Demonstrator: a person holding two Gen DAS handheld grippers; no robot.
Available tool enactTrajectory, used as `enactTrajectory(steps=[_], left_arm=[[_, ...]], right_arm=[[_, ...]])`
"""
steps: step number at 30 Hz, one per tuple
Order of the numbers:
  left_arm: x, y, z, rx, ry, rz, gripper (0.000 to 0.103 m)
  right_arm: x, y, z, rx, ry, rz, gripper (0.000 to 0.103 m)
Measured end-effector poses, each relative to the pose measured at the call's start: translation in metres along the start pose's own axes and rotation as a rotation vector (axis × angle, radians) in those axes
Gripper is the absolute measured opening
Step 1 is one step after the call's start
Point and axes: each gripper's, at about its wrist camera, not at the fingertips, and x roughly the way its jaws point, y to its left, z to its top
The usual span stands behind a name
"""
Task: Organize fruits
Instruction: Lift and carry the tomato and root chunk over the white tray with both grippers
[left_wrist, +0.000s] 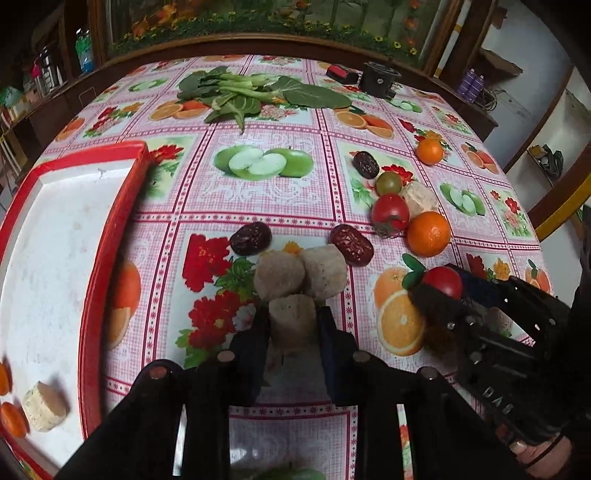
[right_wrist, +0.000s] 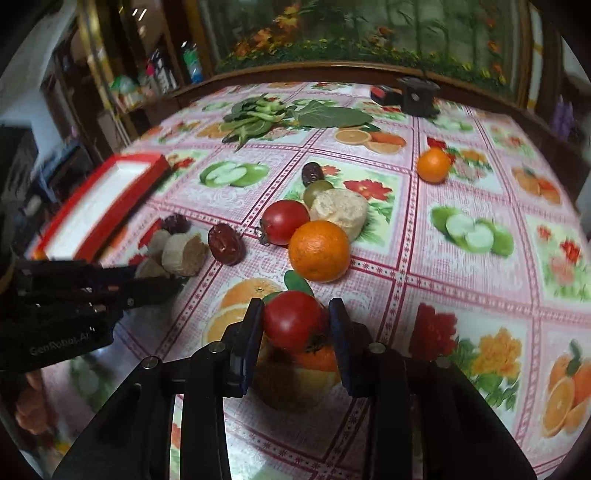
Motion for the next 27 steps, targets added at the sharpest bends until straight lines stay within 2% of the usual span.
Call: enactTrajectory(steps=[2,6,19,27], left_arm=[[-0.001,0.0,-0.002,0.004,0.001,-0.008,0.028],[-0.01,0.005,-0.011,-0.014,0.009,-0.063,0.028],[-0.03,0.003,-0.05,0.015,0.035,-0.088,0.029],[-0.043,0.012,-0.057,0.013,0.037,-0.116,0.029]], right_arm=[[0.0,0.005,-0.001,-0.023,0.005,-0.015,0.032],[-0.006,0.0,-0.007,0.021,0.013,-0.006,0.032],[-0.047,0.014,-0.03,0.074,-0.012,0.005,0.032],[-0.052,0.036,-0.04,0.074,0.01,0.006,0.032]])
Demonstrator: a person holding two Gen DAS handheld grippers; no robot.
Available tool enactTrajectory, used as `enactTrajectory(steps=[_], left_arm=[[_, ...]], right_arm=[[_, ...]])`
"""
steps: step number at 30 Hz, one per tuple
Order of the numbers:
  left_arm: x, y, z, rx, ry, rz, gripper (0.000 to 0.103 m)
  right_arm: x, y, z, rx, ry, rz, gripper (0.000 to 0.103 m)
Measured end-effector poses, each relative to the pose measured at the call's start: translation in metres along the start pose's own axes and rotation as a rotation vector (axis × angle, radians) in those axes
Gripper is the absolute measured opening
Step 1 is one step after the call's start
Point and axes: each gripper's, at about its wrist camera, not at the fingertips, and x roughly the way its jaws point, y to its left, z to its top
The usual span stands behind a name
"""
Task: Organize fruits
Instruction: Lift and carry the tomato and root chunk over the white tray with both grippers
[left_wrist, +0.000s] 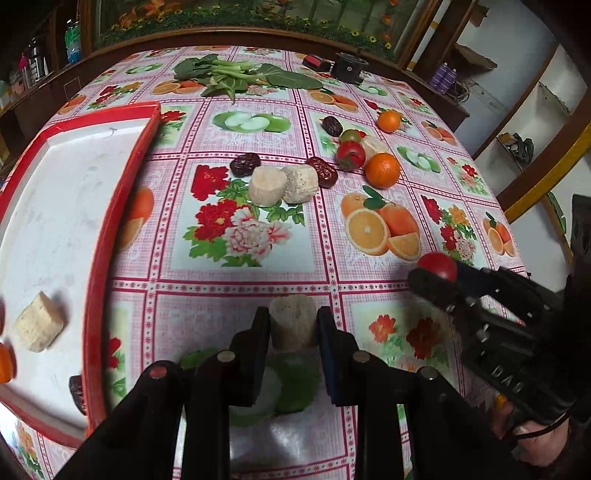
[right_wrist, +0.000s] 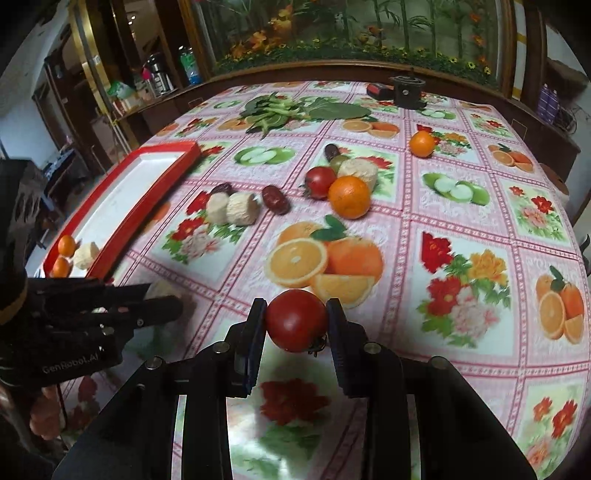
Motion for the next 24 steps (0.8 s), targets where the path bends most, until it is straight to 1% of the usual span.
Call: enactTrajectory(steps=[4,10,15,18,19,20,21,22,24], left_arm=[[-0.009,0.01,-0.001,-0.011,-0.005,-0.004,0.028],[-0.025,0.032,0.002,-0.038,-0.035,-0.005,0.028],[-0.038,0.056,0.007,-0.07,-0.065,0.018,0.028],[-0.043,0.067,0.009,-0.081,-0.071,0.036,0.028],[-0.044,0.07,0.009,-0.08,-0.074,0.043,0.028],[-0.045,0.071,0.009,-0.076,-0.075,0.045,0.028],[-0.046,0.071,0.009,-0.068,-0.075,0.045,0.028],[-0.047,0.071,0.008,-0.061,-0.078,0.046,0.029],[-0.048,0.07,0.005,-0.051,-0.081,0.039,0.029]], right_arm=[[0.001,0.018,0.002,-0.008,-0.002,0.014,0.032],[0.003,0.051,0.017,-0.042,-0.023,0.042,0.032],[0.01,0.082,0.035,-0.094,-0.036,0.062,0.032],[0.02,0.09,0.041,-0.105,-0.021,0.054,0.032],[0.023,0.089,0.041,-0.1,-0.015,0.051,0.033],[0.026,0.086,0.039,-0.094,0.004,0.045,0.04],[0.029,0.082,0.037,-0.084,0.015,0.039,0.043],[0.03,0.076,0.033,-0.07,0.031,0.054,0.045],[0.032,0.069,0.024,-0.064,0.053,0.068,0.055]])
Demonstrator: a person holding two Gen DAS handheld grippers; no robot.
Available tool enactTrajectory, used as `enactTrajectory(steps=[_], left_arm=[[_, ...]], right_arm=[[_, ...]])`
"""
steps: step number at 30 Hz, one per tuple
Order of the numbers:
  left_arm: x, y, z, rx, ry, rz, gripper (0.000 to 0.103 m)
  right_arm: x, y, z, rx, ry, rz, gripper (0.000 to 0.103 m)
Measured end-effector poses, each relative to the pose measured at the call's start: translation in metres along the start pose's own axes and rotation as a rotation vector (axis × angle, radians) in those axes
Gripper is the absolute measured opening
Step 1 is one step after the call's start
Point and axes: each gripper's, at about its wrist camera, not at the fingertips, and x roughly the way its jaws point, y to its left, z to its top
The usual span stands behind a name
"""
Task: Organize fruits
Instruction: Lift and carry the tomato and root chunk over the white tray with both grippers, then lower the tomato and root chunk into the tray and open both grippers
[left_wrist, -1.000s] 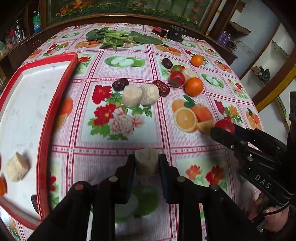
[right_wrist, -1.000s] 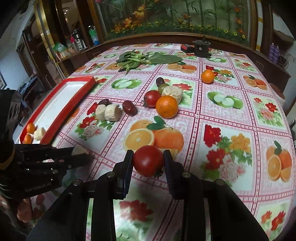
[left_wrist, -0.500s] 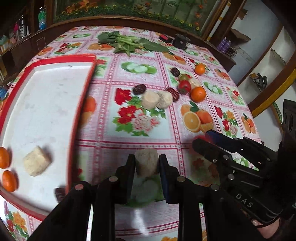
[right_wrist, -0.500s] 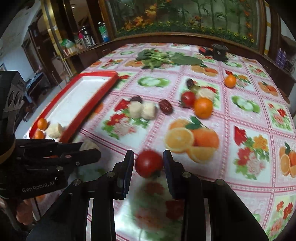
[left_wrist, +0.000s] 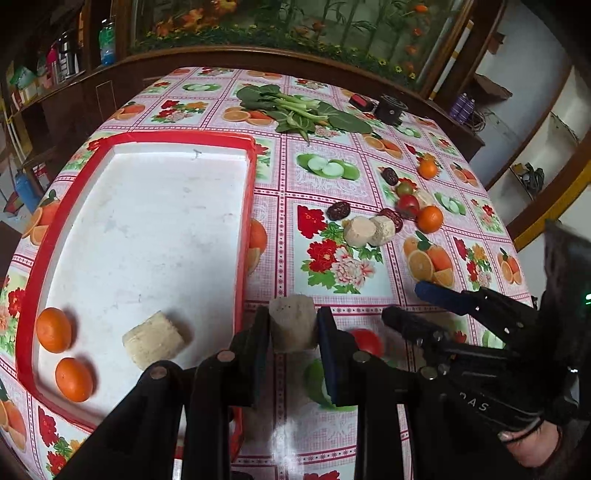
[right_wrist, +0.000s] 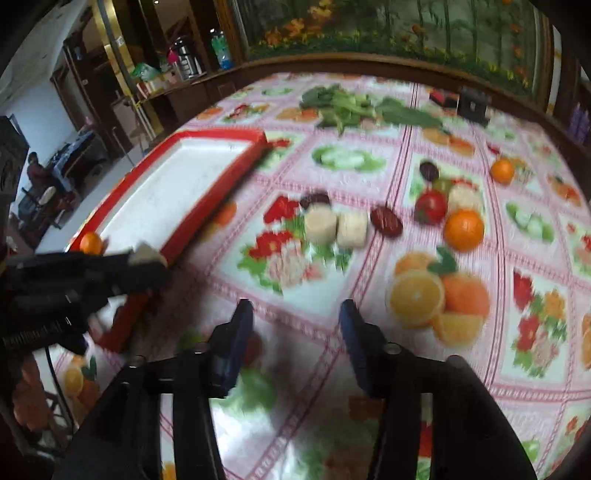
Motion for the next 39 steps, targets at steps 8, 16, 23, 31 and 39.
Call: enactTrajectory(steps=[8,16,23,31,39], left_arm=[[0.003,0.0,-0.009,-0.011,0.034,-0.008,0.029],[-0.024,0.01,-0.018,-0.041,0.001,0.015,0.029],[-0.035,0.022,-0.038,-0.086,0.005,0.046,0.029],[-0.039,0.032,-0.049,-0.137,0.007,0.058,0.029],[-0.039,0.033,-0.047,-0.143,-0.003,0.05,0.029]], right_arm=[[-0.001,0.018,-0.013,-0.089,0.021,0.105,0.057],[0.016,0.055,-0.009,-0.251,0.021,0.131,0.064],[0.032,0.077,-0.001,-0.311,0.043,0.185,0.062],[0.042,0.091,0.001,-0.361,0.057,0.152,0.033],[0.026,0.07,0.001,-0.274,0.061,0.148,0.033]])
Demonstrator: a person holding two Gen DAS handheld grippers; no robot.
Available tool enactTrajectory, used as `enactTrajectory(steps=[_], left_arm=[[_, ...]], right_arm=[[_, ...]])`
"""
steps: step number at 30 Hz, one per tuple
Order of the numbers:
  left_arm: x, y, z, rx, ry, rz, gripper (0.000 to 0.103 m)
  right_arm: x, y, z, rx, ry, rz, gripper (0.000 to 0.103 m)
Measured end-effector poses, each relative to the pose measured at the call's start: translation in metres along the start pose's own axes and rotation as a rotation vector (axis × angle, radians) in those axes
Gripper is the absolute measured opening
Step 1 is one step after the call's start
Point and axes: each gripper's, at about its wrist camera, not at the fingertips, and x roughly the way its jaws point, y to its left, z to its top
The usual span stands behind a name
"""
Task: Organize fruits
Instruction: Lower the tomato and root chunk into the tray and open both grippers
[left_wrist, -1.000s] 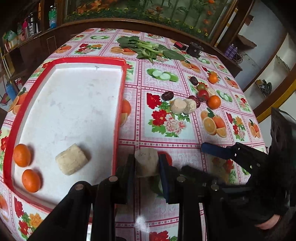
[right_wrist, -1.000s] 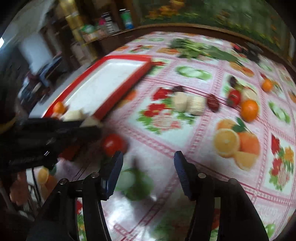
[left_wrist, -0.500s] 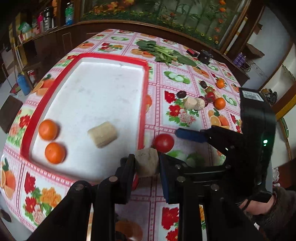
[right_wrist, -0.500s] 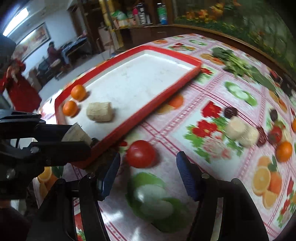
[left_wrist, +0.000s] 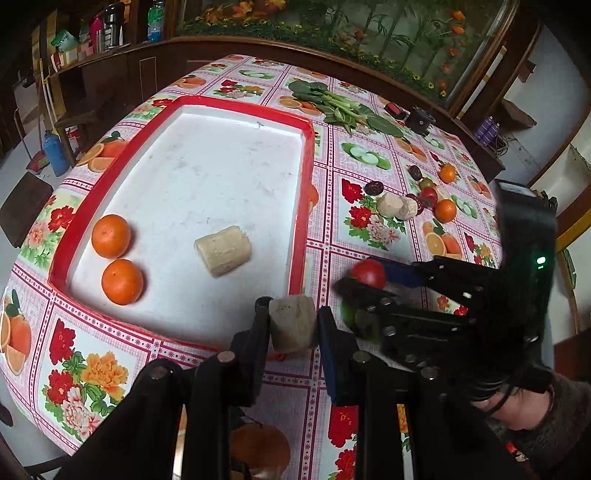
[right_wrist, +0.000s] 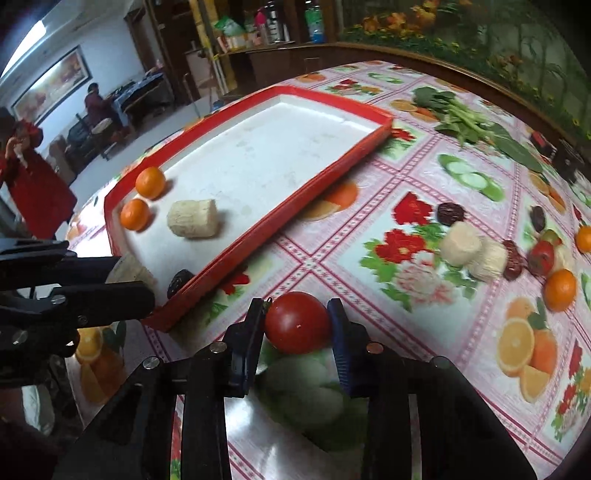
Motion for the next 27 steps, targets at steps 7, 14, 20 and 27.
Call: enactTrajectory(steps=[7,14,20,27], left_arm=[[0.001,0.01,0.013,-0.025,-0.003,-0.023,0.029],[-0.001,0.041,0.038,-0.055,-0.035,0.027,0.029],[0.008,0.08,0.067,-0.081,-0.058,0.115,0.029],[0.035,0.107,0.084,-0.104,-0.031,0.169,0.029]], right_arm=[[-0.01,0.002,0.016,0.006,-0.033,-0.029,0.033],[-0.006,0.023,0.055,-0.026,-0.085,-0.024,0.034],[0.023,0.038,0.083,-0.018,-0.068,0.002,0.034],[0.055,0.049,0.099,-0.009,-0.024,0.008,0.034]])
